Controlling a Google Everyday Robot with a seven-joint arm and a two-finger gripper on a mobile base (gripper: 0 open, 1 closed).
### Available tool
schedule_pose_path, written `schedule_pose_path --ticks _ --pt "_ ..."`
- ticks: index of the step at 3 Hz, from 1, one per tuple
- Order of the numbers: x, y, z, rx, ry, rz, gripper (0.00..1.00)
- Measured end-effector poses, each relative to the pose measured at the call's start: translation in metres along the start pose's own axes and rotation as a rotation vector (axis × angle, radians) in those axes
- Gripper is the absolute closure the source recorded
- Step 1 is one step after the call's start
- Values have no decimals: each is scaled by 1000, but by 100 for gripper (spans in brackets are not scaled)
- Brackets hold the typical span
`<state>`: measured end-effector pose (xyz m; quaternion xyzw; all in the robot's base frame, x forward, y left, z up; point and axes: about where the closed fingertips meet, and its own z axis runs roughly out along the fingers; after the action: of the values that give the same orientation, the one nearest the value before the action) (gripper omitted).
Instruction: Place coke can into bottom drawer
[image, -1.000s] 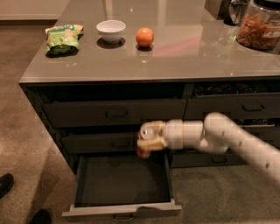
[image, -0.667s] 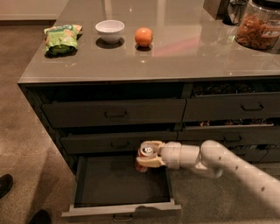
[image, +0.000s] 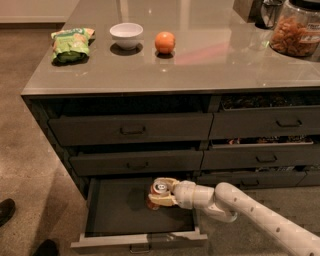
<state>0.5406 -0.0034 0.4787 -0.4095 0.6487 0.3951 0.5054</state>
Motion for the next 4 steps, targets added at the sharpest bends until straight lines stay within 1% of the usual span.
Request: schedule_pose_path --ticks 1,2,3,4 --pt "4 -5 4 11 -17 -55 100" --pt "29 -28 14 31 -27 -91 100" --pt "63 -64 20 56 2 -103 100" --pt "98 -93 21 85 71 -105 100"
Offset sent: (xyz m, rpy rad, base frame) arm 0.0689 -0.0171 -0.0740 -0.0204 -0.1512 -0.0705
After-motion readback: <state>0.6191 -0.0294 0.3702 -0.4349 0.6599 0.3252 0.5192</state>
